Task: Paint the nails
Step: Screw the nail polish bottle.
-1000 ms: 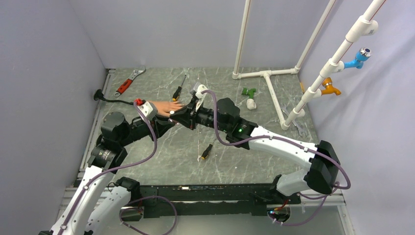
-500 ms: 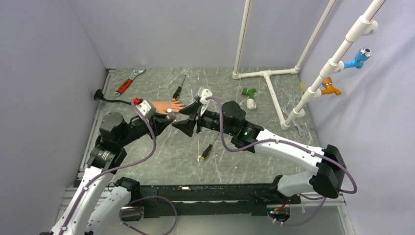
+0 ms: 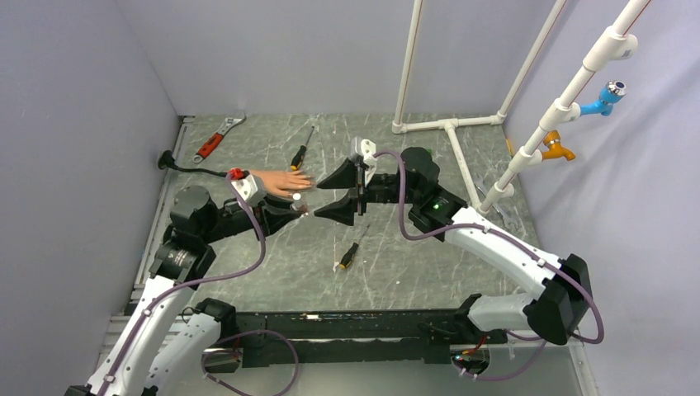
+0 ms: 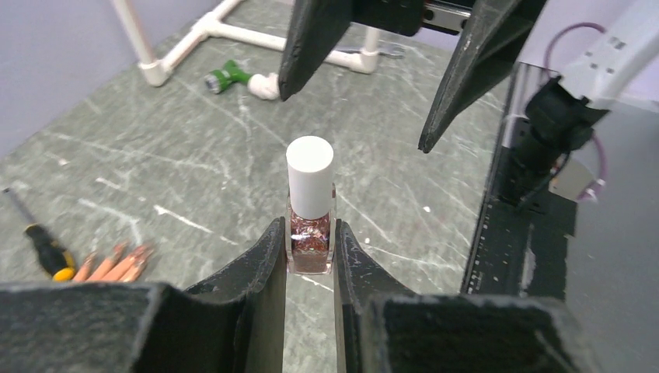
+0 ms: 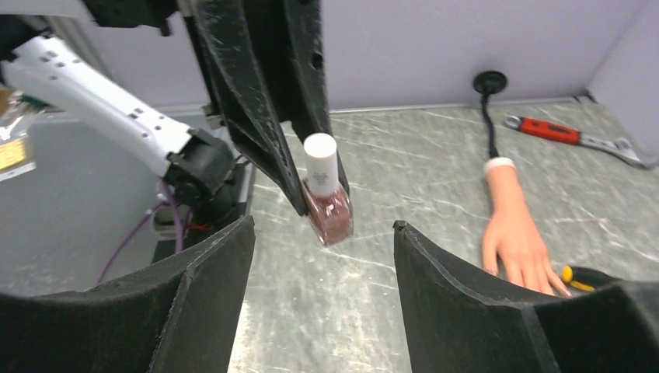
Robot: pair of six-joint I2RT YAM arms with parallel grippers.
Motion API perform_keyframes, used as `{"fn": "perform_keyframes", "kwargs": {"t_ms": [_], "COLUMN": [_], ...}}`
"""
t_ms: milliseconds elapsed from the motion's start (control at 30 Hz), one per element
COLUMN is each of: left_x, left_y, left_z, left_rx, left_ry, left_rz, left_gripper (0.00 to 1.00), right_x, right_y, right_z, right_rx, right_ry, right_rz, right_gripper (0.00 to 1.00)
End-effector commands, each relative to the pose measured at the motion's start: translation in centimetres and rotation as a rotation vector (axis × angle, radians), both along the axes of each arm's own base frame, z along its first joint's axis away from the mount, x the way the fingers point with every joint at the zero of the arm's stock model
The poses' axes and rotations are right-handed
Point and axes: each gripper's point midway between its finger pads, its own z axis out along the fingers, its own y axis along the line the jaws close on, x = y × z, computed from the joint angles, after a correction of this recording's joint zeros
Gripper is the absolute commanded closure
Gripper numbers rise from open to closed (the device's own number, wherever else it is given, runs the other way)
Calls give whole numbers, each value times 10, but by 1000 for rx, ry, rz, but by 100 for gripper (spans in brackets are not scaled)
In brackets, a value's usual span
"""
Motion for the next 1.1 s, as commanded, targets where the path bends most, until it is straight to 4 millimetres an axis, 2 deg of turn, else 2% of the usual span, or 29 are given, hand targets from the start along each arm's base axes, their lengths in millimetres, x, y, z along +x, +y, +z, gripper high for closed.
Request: {"fn": "perform_keyframes", "kwargs": {"t_ms": [0,233,633,933,1067], "left_x": [-26,-37,-40,-34,-32], "left_y": [-17,-25,-27,-26,-25], "left_z": [17,15,14,13,11], "left_rx": [-36,-53,-45,-40,-37], "left_ry": [-56,-8,-8,-1,5], "left_rz": [-219,-321,-334,-297,-283], "left_gripper": [100,100,100,100,100], "right_x": [-28,-30,-25,-30,-33], "right_y": [0,5,17,22,23], "right_z": [25,33,29,22,20], "right_rx": [32,64,68,46,38], "right_ry": [-72,-65,-10,-2,-4], "right_rz": [198,238,261,271,277], "right_gripper": [33,35,44,58,69]}}
